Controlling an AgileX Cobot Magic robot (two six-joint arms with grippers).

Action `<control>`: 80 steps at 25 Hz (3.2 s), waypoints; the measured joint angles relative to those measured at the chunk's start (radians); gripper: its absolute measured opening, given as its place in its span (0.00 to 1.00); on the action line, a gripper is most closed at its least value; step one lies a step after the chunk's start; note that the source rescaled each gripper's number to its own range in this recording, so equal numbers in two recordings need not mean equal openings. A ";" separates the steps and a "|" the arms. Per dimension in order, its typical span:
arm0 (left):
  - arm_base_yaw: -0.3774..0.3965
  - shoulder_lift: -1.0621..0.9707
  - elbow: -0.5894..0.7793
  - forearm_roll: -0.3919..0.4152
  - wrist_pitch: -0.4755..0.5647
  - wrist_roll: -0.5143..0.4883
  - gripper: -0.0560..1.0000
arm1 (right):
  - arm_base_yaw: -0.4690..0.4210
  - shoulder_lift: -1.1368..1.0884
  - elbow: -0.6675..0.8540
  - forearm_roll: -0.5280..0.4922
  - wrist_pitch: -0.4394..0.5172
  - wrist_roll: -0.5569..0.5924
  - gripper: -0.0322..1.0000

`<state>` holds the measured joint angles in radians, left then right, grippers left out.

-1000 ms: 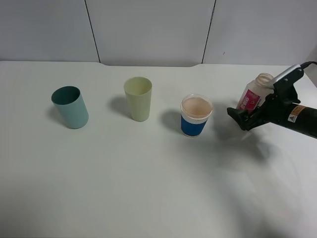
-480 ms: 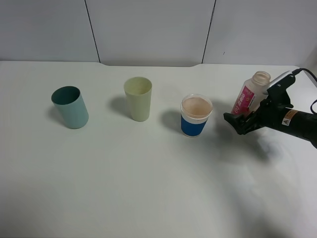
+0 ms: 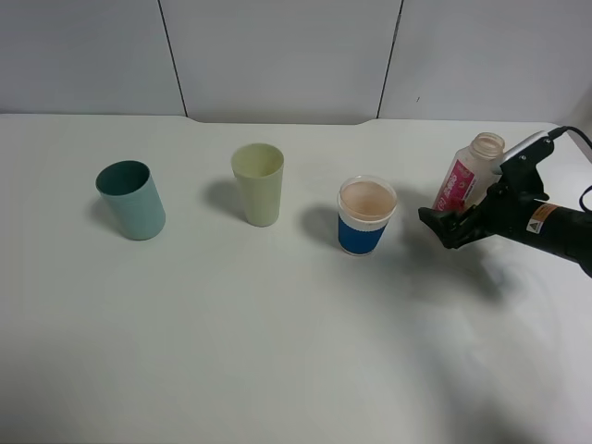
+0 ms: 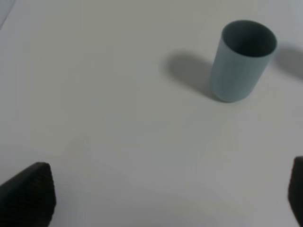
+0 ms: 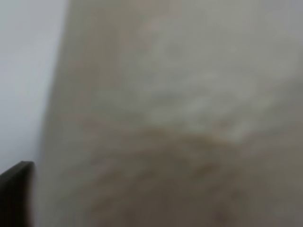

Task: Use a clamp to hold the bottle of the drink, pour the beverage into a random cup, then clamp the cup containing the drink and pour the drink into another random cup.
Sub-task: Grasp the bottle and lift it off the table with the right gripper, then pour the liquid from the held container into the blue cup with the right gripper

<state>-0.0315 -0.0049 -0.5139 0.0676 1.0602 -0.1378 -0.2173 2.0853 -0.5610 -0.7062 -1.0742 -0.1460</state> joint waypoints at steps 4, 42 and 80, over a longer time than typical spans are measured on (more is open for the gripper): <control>0.000 0.000 0.000 0.000 0.000 0.000 1.00 | 0.000 0.000 0.000 0.016 -0.018 0.001 0.98; 0.000 0.000 0.000 0.000 0.000 0.000 1.00 | 0.078 0.009 -0.004 0.245 -0.023 0.023 0.07; 0.000 0.000 0.000 0.000 0.000 0.000 1.00 | 0.152 -0.365 0.034 0.057 0.336 0.114 0.05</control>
<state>-0.0315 -0.0049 -0.5139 0.0676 1.0602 -0.1378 -0.0656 1.7204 -0.5270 -0.6493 -0.7386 -0.0321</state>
